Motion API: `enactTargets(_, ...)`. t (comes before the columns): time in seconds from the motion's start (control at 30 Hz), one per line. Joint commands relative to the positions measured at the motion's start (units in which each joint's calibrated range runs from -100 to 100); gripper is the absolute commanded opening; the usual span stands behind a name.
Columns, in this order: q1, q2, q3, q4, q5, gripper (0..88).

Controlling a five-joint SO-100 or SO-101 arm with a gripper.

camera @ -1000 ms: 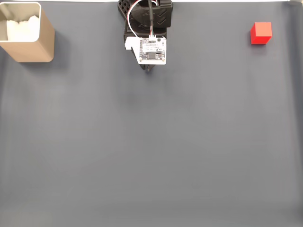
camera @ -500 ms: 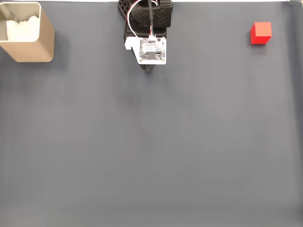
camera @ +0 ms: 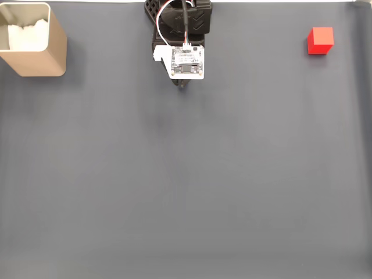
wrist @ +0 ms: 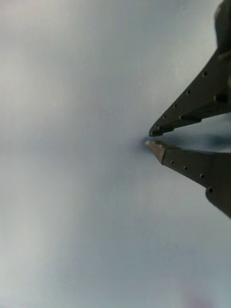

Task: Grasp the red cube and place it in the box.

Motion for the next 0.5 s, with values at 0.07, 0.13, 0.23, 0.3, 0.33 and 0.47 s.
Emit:
enactTargets(0.07,-0.4,0.1,0.5,1.4,0.2,0.0)
enactTargets(0.13,-0.5,0.1,0.5,1.4,0.3,0.0)
enactTargets(0.23,-0.6,0.1,0.5,1.3,0.5,0.0)
enactTargets(0.3,-0.6,0.1,0.5,0.2,0.6,0.0)
enactTargets(0.33,-0.6,0.2,0.5,-1.0,0.5,0.0)
enactTargets(0.47,-0.4,1.2,0.5,-9.8,-0.5,0.0)
